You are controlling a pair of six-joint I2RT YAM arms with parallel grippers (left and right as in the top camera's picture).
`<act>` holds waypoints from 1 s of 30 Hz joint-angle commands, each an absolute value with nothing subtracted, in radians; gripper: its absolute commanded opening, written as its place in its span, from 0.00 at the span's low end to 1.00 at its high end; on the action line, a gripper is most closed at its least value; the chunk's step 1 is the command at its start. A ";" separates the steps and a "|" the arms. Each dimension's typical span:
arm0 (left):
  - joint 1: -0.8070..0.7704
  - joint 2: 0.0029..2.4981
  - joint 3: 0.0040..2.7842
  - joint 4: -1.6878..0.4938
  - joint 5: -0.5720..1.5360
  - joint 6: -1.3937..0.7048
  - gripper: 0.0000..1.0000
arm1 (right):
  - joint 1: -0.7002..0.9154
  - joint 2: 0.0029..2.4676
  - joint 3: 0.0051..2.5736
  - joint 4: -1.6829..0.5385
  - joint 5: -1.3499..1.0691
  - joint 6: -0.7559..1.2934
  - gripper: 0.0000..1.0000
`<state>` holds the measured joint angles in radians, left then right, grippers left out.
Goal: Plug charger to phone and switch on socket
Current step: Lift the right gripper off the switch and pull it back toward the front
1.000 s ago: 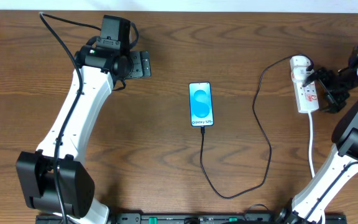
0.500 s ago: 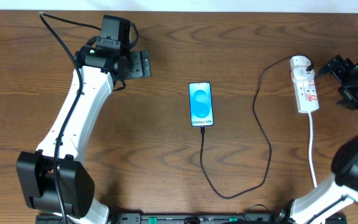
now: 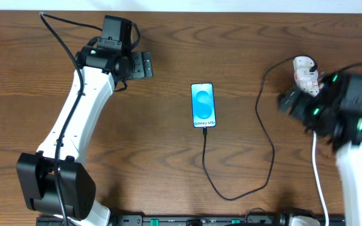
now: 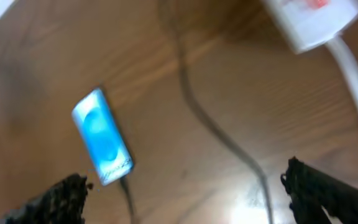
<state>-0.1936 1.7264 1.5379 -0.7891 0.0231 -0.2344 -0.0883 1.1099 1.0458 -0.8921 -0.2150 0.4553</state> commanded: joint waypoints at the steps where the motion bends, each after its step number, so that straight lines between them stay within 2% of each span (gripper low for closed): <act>1: -0.197 1.734 1.540 -0.793 0.014 -0.222 0.93 | -0.022 0.986 0.946 -0.869 -0.209 0.495 0.99; 8: -0.197 1.734 1.540 -0.793 0.014 -0.222 0.93 | 0.020 0.856 0.879 -0.920 -0.216 0.538 0.99; 25: -0.197 1.734 1.540 -0.793 0.014 -0.222 0.94 | 0.020 0.857 0.879 -0.958 -0.169 0.525 0.99; 30: -0.197 1.734 1.540 -0.793 0.014 -0.222 0.94 | 0.020 0.841 0.844 -0.930 -0.159 0.464 0.99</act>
<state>-0.1936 1.7264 1.5379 -0.7891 0.0231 -0.2344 0.0128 0.8566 0.8768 -0.9440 -0.1848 0.5133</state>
